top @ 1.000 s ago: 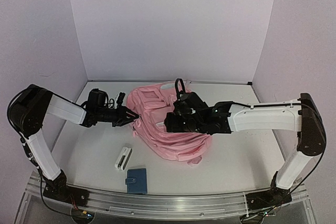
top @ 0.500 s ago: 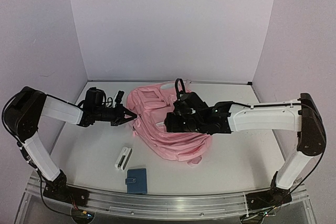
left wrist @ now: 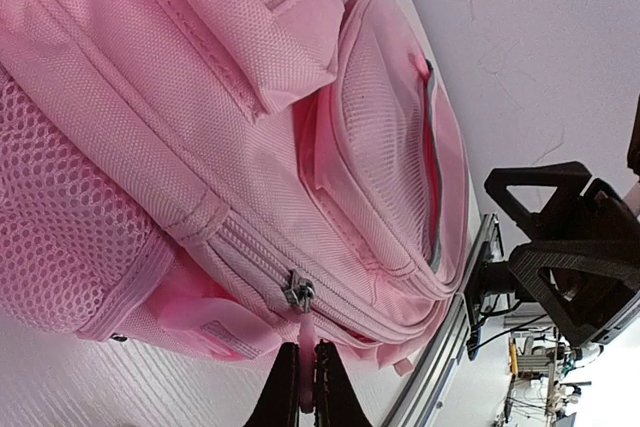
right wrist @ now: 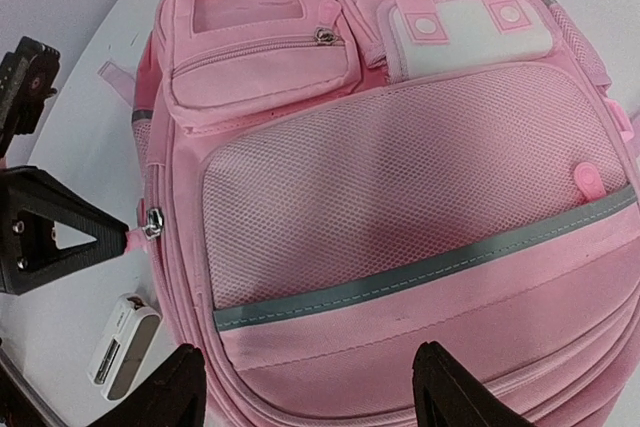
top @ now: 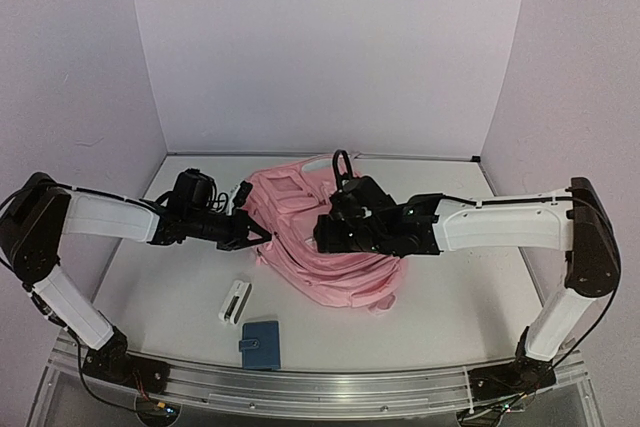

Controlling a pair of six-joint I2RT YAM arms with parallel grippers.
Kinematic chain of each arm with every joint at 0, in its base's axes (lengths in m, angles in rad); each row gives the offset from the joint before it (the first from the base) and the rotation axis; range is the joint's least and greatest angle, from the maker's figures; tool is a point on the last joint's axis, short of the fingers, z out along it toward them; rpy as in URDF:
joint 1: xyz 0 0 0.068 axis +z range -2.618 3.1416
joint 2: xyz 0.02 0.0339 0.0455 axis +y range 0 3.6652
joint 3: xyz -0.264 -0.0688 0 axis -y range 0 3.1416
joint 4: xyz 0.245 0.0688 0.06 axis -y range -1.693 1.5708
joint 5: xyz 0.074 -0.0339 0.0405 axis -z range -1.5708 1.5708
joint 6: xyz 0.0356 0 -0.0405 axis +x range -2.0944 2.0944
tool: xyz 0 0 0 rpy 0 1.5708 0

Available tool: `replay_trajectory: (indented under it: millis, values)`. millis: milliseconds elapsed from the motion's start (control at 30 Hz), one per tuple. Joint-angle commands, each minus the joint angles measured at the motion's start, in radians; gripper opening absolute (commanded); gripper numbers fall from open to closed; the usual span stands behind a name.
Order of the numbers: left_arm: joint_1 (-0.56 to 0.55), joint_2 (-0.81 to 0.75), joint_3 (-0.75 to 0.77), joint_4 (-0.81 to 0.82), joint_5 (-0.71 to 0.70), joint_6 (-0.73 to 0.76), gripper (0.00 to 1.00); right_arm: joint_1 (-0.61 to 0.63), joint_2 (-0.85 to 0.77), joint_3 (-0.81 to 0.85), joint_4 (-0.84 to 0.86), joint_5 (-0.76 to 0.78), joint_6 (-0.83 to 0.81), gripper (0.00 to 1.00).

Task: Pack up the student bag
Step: Zip the student bag at the center of the board.

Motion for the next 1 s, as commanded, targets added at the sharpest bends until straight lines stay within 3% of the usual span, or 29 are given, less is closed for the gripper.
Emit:
replay_trajectory:
  millis: [0, 233, 433, 967]
  values:
    - [-0.035, -0.058, 0.05, -0.134, -0.057, 0.094, 0.0, 0.008, 0.044, 0.011, 0.024, 0.008, 0.008, 0.69]
    - [-0.042, -0.092, 0.069, -0.252, -0.1, 0.163, 0.0, 0.005, -0.049, -0.071, 0.02, 0.07, 0.097, 0.71]
    - [-0.042, -0.086, 0.084, -0.285, -0.111, 0.186, 0.0, -0.038, -0.101, -0.152, 0.015, 0.02, 0.162, 0.72]
    - [-0.045, -0.093, 0.1, -0.322, -0.122, 0.212, 0.0, -0.053, -0.049, -0.158, 0.026, -0.051, 0.198, 0.69]
